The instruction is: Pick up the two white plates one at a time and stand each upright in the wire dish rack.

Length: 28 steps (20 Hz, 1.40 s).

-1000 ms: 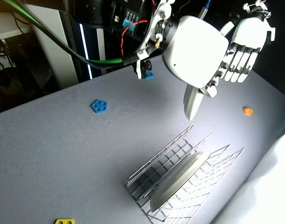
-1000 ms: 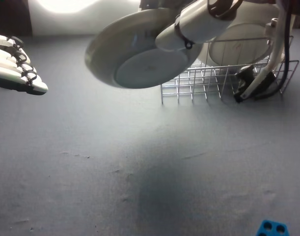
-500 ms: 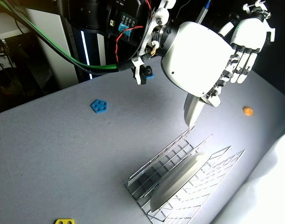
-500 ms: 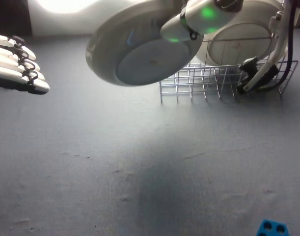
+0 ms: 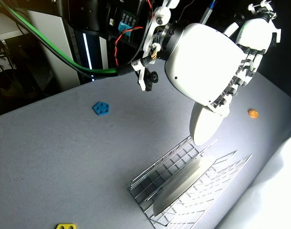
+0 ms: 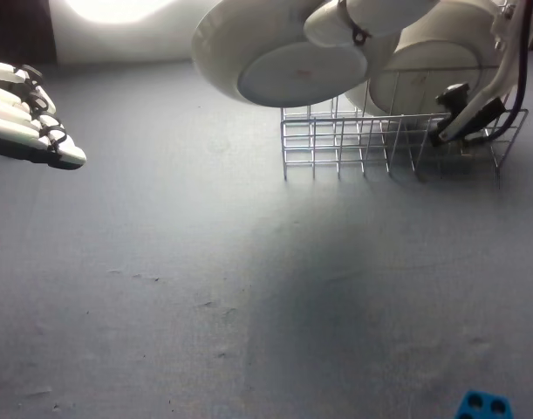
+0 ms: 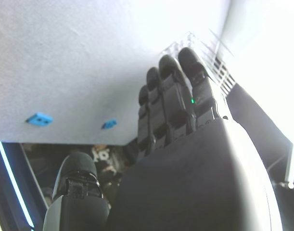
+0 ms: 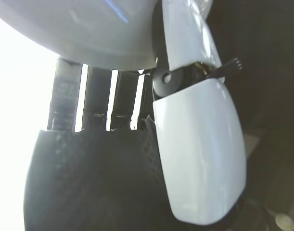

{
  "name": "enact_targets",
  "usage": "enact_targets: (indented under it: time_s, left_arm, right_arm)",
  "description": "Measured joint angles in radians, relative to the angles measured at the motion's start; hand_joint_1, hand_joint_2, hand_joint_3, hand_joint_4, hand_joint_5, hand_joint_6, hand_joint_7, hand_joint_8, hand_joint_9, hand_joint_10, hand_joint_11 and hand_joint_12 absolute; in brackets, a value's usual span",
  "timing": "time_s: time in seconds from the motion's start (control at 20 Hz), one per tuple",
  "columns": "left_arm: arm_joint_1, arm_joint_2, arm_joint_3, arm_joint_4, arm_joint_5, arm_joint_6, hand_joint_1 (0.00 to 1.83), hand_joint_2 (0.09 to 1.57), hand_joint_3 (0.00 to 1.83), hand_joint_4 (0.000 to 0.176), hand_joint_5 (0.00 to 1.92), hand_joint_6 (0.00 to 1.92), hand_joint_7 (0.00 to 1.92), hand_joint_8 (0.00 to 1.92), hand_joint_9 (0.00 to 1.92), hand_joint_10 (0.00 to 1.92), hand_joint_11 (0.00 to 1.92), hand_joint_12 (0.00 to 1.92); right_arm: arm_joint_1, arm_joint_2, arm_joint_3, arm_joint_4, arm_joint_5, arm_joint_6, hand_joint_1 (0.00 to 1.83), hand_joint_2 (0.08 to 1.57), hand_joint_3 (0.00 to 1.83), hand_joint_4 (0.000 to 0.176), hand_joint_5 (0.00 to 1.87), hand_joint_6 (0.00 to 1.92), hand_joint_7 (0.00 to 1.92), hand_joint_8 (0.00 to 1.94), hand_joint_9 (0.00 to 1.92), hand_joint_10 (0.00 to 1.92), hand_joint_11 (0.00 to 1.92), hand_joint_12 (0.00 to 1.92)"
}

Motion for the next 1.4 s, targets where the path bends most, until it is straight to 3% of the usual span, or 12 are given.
enact_targets:
  time_s: [0.25, 0.3, 0.45, 0.55, 0.65, 0.7, 0.8, 0.9, 1.05, 1.15, 1.35, 1.4]
  left_arm:
    - [0.0, 0.0, 0.0, 0.0, 0.0, 0.0, 0.0, 1.16, 0.0, 0.0, 0.25, 0.0, 0.34, 0.0, 0.32, 0.0, 0.0, 0.66]
    - [0.0, 0.0, 0.0, 0.0, 0.0, 0.0, 0.0, 1.16, 0.0, 0.0, 0.26, 0.0, 0.35, 0.0, 0.34, 0.0, 0.01, 0.67]
    - [0.0, 0.0, 0.0, 0.0, 0.0, 0.0, 0.0, 1.17, 0.0, 0.0, 0.24, 0.0, 0.33, 0.0, 0.32, 0.0, 0.0, 0.66]
    - [0.0, 0.0, 0.0, 0.0, 0.0, 0.0, 0.0, 1.17, 0.0, 0.0, 0.23, 0.0, 0.32, 0.0, 0.32, 0.0, 0.01, 0.67]
    - [0.0, 0.0, 0.0, 0.0, 0.0, 0.0, 0.0, 1.16, 0.0, 0.0, 0.21, 0.0, 0.31, 0.0, 0.31, 0.0, 0.0, 0.67]
    - [0.0, 0.0, 0.0, 0.0, 0.0, 0.0, 0.0, 1.16, 0.0, 0.0, 0.22, 0.0, 0.31, 0.0, 0.31, 0.0, 0.01, 0.68]
    - [0.0, 0.0, 0.0, 0.0, 0.0, 0.0, 0.0, 1.17, 0.0, 0.0, 0.22, 0.0, 0.28, 0.0, 0.25, 0.01, 0.0, 0.47]
    - [0.0, 0.0, 0.0, 0.0, 0.0, 0.0, 0.0, 1.18, 0.0, 0.0, 0.21, 0.0, 0.25, 0.0, 0.22, 0.0, 0.0, 0.42]
    - [0.0, 0.0, 0.0, 0.0, 0.0, 0.0, 0.0, 1.18, 0.0, 0.0, 0.22, 0.0, 0.28, 0.0, 0.26, 0.0, 0.0, 0.48]
    - [0.0, 0.0, 0.0, 0.0, 0.0, 0.0, 0.0, 1.17, 0.0, 0.0, 0.23, 0.0, 0.32, 0.0, 0.31, 0.0, 0.01, 0.63]
    - [0.0, 0.0, 0.0, 0.0, 0.0, 0.0, 0.0, 1.16, 0.0, 0.0, 0.25, 0.0, 0.33, 0.0, 0.32, 0.0, 0.0, 0.68]
    - [0.0, 0.0, 0.0, 0.0, 0.0, 0.0, 0.0, 1.16, 0.0, 0.0, 0.25, 0.0, 0.34, 0.0, 0.32, 0.0, 0.0, 0.68]
  right_arm:
    - [-0.002, 0.0, 0.002, 0.005, 0.068, 0.017, 1.38, 1.1, 0.0, 0.0, 0.97, 0.96, 1.05, 0.9, 0.9, 1.19, 0.69, 1.42]
    - [-0.007, 0.0, 0.004, 0.004, 0.069, 0.018, 1.37, 1.12, 0.01, 0.0, 0.92, 1.08, 0.98, 0.98, 0.86, 1.23, 0.64, 1.44]
    - [-0.026, 0.0, 0.022, 0.012, 0.061, 0.018, 1.38, 1.09, 0.0, 0.0, 0.99, 0.97, 1.07, 0.83, 0.93, 1.13, 0.71, 1.36]
    - [-0.03, 0.0, 0.037, 0.009, 0.058, 0.02, 1.38, 1.09, 0.0, 0.0, 0.98, 0.99, 1.05, 0.87, 0.91, 1.16, 0.68, 1.39]
    - [-0.034, 0.002, 0.044, 0.01, 0.054, 0.02, 1.38, 1.11, 0.0, 0.0, 0.95, 0.93, 1.03, 0.97, 0.89, 1.24, 0.68, 1.46]
    - [-0.037, 0.002, 0.049, 0.012, 0.051, 0.02, 1.29, 1.11, 0.0, 0.0, 0.98, 0.81, 1.04, 1.12, 0.94, 1.2, 0.7, 1.5]
    - [-0.045, 0.002, 0.057, 0.008, 0.052, 0.021, 1.37, 1.09, 0.0, 0.0, 0.97, 0.97, 1.06, 0.91, 0.92, 1.14, 0.64, 1.38]
    - [-0.052, 0.002, 0.069, 0.01, 0.051, 0.023, 1.38, 1.09, 0.0, 0.0, 0.97, 0.97, 1.07, 0.88, 0.94, 1.1, 0.68, 1.34]
    - [-0.063, 0.002, 0.083, 0.011, 0.049, 0.023, 1.38, 1.1, 0.0, 0.0, 0.94, 1.03, 1.06, 0.9, 0.92, 1.12, 0.67, 1.34]
    - [-0.067, 0.002, 0.088, 0.01, 0.048, 0.023, 1.37, 1.11, 0.0, 0.0, 0.93, 1.07, 1.03, 0.91, 0.87, 1.21, 0.66, 1.39]
    - [-0.089, 0.003, 0.102, 0.012, 0.039, 0.023, 1.38, 1.1, 0.0, 0.0, 0.95, 1.03, 1.05, 0.87, 0.91, 1.17, 0.72, 1.39]
    - [-0.089, 0.003, 0.107, 0.014, 0.037, 0.022, 1.37, 1.12, 0.0, 0.0, 0.92, 1.06, 1.0, 0.94, 0.87, 1.24, 0.67, 1.43]
